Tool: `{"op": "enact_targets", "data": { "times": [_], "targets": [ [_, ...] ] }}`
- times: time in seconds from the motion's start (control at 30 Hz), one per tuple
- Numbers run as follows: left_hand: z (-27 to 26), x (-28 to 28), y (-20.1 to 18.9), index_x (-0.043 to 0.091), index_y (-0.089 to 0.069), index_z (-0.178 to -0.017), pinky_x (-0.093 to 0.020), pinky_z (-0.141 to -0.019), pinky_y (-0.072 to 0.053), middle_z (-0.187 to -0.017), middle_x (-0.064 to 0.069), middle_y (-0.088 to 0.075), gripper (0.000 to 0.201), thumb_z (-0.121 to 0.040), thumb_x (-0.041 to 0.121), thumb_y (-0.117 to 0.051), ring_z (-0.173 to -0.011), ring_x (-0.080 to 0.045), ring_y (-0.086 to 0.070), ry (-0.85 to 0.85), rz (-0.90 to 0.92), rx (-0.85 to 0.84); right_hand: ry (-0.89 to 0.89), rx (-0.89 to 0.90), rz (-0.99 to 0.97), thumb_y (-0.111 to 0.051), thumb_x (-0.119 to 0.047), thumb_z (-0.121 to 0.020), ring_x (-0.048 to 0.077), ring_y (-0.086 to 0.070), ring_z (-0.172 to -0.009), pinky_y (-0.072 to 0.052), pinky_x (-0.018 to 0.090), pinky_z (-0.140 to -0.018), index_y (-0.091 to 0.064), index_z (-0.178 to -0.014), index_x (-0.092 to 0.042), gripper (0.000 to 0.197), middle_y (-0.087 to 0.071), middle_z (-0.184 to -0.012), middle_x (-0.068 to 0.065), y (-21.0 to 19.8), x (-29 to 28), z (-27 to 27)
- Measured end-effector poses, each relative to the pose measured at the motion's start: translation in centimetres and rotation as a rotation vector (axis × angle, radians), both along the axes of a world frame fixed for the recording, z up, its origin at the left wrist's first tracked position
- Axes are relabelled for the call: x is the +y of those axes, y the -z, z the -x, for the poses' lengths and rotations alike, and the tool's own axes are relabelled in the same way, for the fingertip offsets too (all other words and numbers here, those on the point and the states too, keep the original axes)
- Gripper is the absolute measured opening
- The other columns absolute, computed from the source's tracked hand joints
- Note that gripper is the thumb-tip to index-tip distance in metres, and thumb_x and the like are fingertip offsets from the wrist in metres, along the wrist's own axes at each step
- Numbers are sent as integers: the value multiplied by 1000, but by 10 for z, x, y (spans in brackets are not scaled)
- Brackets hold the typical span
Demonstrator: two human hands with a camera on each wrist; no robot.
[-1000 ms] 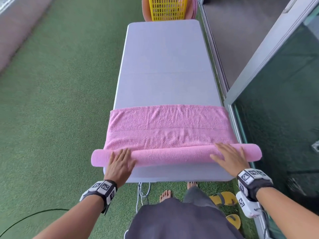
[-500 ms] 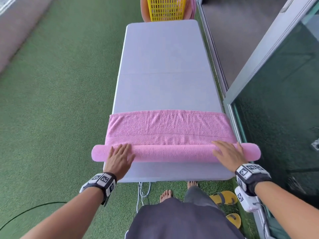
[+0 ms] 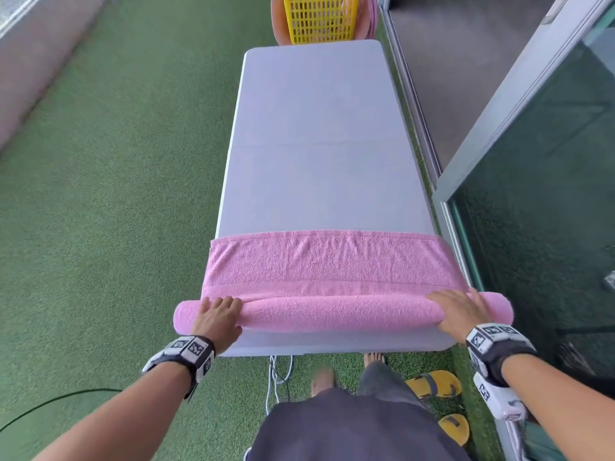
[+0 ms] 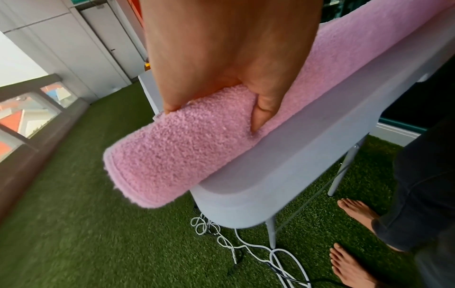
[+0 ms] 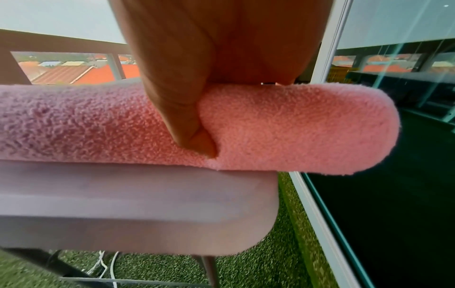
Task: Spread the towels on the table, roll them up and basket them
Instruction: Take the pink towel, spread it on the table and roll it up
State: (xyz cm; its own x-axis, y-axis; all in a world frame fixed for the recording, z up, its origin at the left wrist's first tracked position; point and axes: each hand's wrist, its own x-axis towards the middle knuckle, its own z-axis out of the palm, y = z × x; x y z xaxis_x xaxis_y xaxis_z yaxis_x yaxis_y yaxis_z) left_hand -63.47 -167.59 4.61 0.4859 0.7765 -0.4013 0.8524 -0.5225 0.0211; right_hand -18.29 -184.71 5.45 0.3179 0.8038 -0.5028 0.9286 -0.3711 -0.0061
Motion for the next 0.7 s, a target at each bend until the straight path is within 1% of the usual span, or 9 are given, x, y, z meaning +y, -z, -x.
{"op": "enact_targets", "data": {
  "times": [0.23, 0.3, 0.33, 0.4, 0.47, 0.53, 0.63, 0.67, 0.7],
  "targets": [
    [9, -29, 14, 18, -51, -122, -58, -112, -23, -117, 0, -57, 46, -80, 22, -66, -115, -24, -53, -19, -52, -37, 5, -75, -51, -66, -21, -77, 7, -39, -128, -15, 44, -117, -39, -138, -37, 69, -46, -136, -19, 17, -34, 21],
    [7, -25, 14, 18, -47, -128, -55, -116, -15, -124, 1, -53, 47, -82, 22, -60, -121, -21, -48, -25, -51, -36, -2, -80, -52, -64, -21, -77, 9, -38, -128, -15, 47, -117, -37, -139, -36, 69, -45, -136, -17, 16, -31, 21],
    [5, -22, 14, 17, -44, -133, -55, -116, -10, -130, -1, -52, 54, -81, 22, -61, -125, -22, -45, -19, -62, -73, -3, -91, -60, -65, -24, -75, 10, -38, -128, -14, 49, -116, -36, -140, -34, 72, -45, -136, -15, 16, -28, 21],
    [0, -20, 15, 14, -32, -146, -56, -115, -4, -146, -6, -41, 76, -78, 27, -65, -136, -25, -36, 38, -57, -133, 8, -100, -86, -68, -35, -71, 14, -37, -130, -11, 52, -116, -29, -145, -30, 84, -42, -139, -9, 16, -25, 26],
    [-9, -31, 19, 17, -21, -151, -54, -115, -4, -152, -5, -32, 84, -81, 33, -64, -141, -25, -28, 128, -44, -147, -40, -94, -118, -67, -50, -71, 18, -33, -136, -7, 55, -115, -21, -150, -28, 94, -36, -147, -5, 23, -32, 36],
    [-16, -49, 26, 16, -24, -149, -53, -114, -5, -150, -7, -37, 78, -81, 25, -62, -140, -24, -30, 116, -25, -144, -109, -58, -139, -69, -56, -69, 21, -38, -135, -13, 60, -113, -25, -148, -28, 95, -42, -146, -3, 32, -45, 49],
    [-21, -65, 31, 14, -30, -147, -52, -114, 1, -149, -7, -39, 71, -79, 11, -52, -141, -26, -29, 19, -20, -118, -105, -34, -169, -84, -45, -55, 25, -51, -123, -27, 64, -107, -34, -139, -28, 99, -57, -131, 0, 40, -57, 55],
    [-23, -64, 29, 14, -31, -146, -51, -114, 2, -148, -6, -40, 67, -82, 11, -51, -140, -26, -29, 8, -17, -128, -84, -38, -157, -84, -43, -56, 24, -51, -122, -27, 63, -108, -34, -137, -30, 95, -57, -129, -1, 37, -53, 54],
    [-25, -61, 26, 14, -34, -145, -50, -115, 2, -147, -6, -41, 62, -85, 13, -50, -139, -25, -32, 0, -10, -157, -68, -51, -155, -80, -43, -63, 21, -48, -124, -23, 61, -111, -34, -137, -33, 88, -54, -131, -5, 32, -47, 52]
  ]
}}
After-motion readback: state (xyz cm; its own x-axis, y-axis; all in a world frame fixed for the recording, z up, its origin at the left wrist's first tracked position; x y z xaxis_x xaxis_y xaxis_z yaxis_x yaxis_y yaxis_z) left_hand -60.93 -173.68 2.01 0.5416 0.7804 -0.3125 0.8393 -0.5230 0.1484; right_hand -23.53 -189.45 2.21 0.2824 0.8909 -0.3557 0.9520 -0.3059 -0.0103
